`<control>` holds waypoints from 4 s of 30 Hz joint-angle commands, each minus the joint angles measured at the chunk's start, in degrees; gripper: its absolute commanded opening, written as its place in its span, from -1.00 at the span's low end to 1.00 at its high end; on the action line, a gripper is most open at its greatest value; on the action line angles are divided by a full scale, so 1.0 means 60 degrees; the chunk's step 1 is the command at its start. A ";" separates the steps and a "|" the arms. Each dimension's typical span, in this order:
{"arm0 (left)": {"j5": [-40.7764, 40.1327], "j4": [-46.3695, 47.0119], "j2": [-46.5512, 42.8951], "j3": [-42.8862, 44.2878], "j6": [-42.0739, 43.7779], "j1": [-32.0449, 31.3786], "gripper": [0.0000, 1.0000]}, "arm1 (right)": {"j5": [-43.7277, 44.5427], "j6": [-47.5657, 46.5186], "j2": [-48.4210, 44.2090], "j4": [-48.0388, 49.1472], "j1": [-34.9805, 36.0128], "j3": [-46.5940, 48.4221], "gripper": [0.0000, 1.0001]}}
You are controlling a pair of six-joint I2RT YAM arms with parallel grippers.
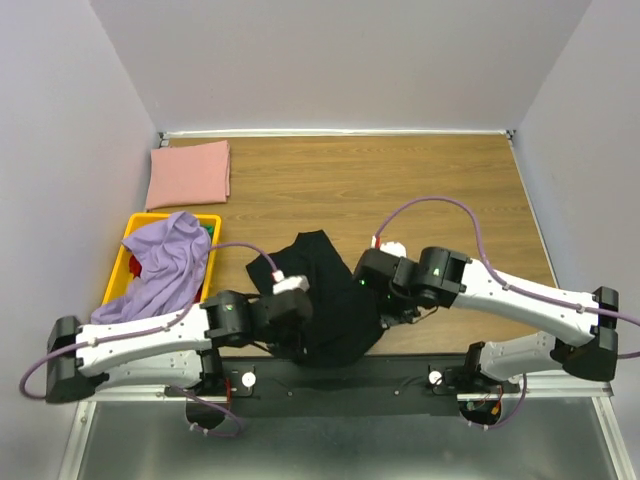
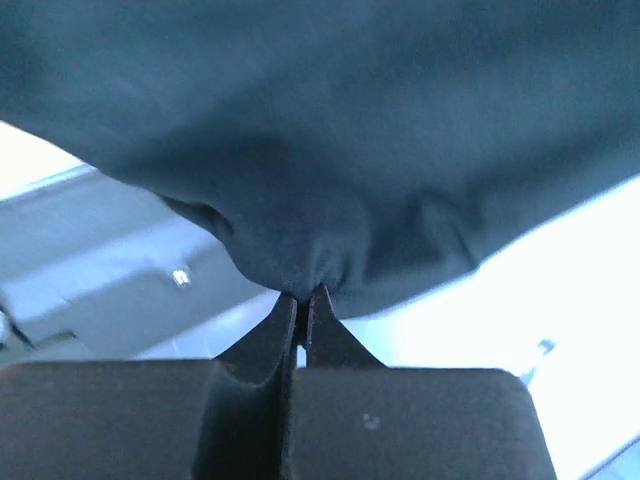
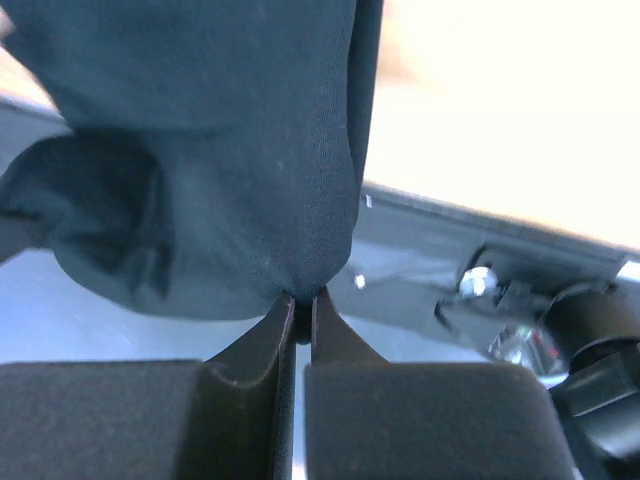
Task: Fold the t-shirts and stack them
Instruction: Fold the tshirt
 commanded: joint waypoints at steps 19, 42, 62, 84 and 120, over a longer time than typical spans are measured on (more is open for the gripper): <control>-0.0984 -0.0004 0.0002 0.1274 0.5287 0.6076 -1.00 | 0.0374 -0.4271 0.3661 -0.0636 -0.2409 0.4877 -0.99; 0.0716 0.2194 0.0590 -0.0719 0.4117 0.2956 -1.00 | -0.3742 0.0692 -0.1205 0.1764 0.1465 -0.4000 -0.99; -0.0250 0.0978 0.0280 0.1446 0.5623 0.5122 -1.00 | -0.0668 -0.1837 -0.0181 -0.0080 -0.1221 -0.0179 -0.99; 0.0159 0.1111 0.2523 0.3881 0.7456 0.6427 -1.00 | -0.2394 -0.5032 0.1477 0.0272 -0.4533 0.1902 -0.99; 0.1375 0.1402 -0.0730 0.1215 0.5228 0.6074 -1.00 | -0.3729 -0.6511 0.1841 -0.0139 -0.4767 0.2427 -0.99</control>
